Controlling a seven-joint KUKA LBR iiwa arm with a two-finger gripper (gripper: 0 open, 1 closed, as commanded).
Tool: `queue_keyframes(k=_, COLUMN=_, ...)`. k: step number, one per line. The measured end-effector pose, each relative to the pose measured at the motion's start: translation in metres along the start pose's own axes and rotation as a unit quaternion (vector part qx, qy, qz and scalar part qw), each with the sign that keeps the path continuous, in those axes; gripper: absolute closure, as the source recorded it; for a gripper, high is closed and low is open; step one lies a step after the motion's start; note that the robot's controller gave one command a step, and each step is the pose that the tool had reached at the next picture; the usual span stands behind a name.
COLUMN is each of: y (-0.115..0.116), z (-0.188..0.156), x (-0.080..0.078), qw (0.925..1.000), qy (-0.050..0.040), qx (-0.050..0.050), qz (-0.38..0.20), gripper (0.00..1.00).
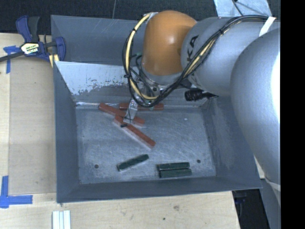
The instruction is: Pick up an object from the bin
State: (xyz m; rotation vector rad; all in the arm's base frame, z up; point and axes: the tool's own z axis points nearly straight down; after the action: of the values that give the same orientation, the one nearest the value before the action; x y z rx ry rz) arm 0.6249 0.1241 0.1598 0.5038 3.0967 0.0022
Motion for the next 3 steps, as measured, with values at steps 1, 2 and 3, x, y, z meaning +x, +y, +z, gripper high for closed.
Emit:
queue_keyframes(k=1, y=0.004, z=0.083, x=0.007, qw=0.9896, qy=-0.0009, qx=-0.001, qz=0.144, gripper=0.0)
queue_keyframes(k=2, y=0.006, z=0.1, x=-0.001, qw=0.9874, qy=-0.0023, qx=0.001, qz=0.158, gripper=1.0)
queue_keyframes(k=3, y=0.006, z=0.091, x=-0.002, qw=0.9872, qy=-0.0008, qx=0.001, qz=0.159, gripper=1.0)
